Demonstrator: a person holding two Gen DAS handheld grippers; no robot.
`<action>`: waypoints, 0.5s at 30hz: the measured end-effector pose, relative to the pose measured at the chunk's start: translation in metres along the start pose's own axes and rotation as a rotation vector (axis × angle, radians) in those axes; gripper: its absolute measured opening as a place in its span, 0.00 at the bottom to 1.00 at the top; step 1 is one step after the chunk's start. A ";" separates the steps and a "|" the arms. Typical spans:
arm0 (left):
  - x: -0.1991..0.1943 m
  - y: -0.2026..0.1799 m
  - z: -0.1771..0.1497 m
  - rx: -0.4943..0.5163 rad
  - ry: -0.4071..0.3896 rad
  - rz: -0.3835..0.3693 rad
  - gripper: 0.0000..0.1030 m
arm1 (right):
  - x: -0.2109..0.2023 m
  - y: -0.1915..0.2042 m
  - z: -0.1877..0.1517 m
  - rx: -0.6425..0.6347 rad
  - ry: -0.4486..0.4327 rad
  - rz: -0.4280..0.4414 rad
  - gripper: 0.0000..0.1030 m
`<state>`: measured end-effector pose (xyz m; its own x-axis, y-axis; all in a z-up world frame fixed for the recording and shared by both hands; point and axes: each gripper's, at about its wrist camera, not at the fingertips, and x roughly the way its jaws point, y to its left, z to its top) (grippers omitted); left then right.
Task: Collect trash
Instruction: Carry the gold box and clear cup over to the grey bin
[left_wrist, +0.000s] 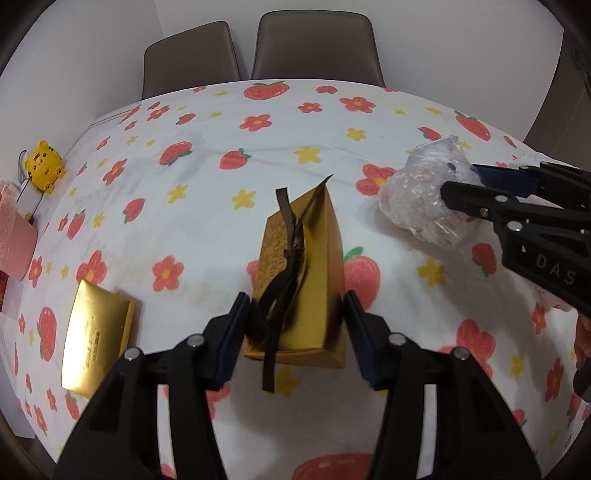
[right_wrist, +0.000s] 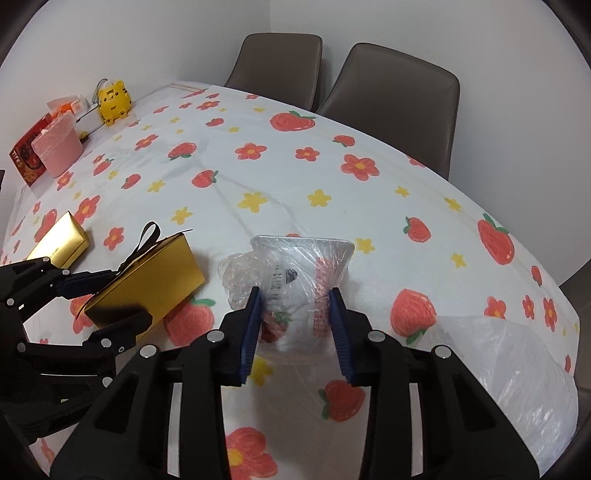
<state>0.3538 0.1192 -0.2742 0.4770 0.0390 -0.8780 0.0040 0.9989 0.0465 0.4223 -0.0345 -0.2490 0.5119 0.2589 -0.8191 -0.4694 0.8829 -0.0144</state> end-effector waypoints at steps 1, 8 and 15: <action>-0.005 0.001 -0.003 -0.005 -0.002 0.000 0.51 | -0.006 0.002 -0.002 0.000 -0.003 0.000 0.33; -0.049 0.003 -0.030 -0.021 -0.024 -0.001 0.51 | -0.053 0.018 -0.021 -0.008 -0.030 -0.002 0.33; -0.094 -0.009 -0.058 0.012 -0.055 -0.010 0.51 | -0.108 0.027 -0.055 0.021 -0.040 -0.026 0.33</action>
<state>0.2579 0.1077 -0.2194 0.5241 0.0274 -0.8512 0.0195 0.9988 0.0441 0.3146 -0.0603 -0.1927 0.5520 0.2509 -0.7952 -0.4406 0.8974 -0.0226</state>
